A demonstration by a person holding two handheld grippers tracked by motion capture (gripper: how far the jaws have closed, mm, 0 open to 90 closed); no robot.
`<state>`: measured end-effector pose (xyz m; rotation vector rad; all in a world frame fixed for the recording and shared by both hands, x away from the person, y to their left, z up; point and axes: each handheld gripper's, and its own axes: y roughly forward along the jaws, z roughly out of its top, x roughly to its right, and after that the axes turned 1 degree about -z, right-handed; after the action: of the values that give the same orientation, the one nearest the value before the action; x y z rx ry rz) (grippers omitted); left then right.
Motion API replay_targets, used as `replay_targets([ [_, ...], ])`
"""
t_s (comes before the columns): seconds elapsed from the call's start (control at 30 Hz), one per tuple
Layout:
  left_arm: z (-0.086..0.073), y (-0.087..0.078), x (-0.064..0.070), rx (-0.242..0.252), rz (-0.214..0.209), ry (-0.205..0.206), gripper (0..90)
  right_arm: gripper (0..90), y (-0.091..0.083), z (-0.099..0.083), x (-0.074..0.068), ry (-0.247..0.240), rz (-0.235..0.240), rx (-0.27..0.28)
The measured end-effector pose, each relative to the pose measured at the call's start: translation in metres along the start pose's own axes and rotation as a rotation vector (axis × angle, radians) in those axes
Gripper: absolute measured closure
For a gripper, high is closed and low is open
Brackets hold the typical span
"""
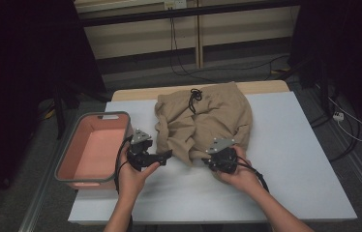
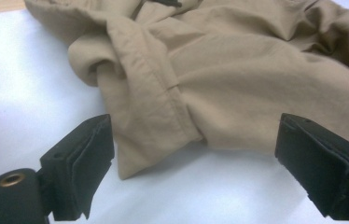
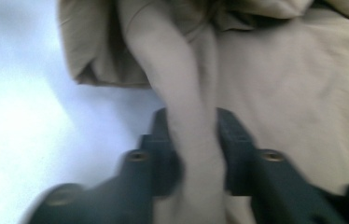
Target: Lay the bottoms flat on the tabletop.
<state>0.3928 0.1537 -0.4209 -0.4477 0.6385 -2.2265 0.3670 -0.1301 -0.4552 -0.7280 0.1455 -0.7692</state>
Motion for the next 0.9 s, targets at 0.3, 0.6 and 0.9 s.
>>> replay_targets([
  [0.3, -0.007, 0.006, -0.001, -0.020, 0.002, -0.003, 16.9, 88.6, -0.031, -0.014, 0.054, 0.050, -0.156, 0.018],
  [0.6, -0.004, 0.010, 0.003, -0.009, -0.013, 0.005, 17.7, 83.3, -0.040, -0.031, 0.075, 0.127, -0.151, 0.035],
  [0.9, -0.004, 0.008, 0.004, -0.008, -0.009, 0.006, 16.2, 35.2, -0.048, -0.016, 0.054, 0.106, -0.112, 0.080],
])
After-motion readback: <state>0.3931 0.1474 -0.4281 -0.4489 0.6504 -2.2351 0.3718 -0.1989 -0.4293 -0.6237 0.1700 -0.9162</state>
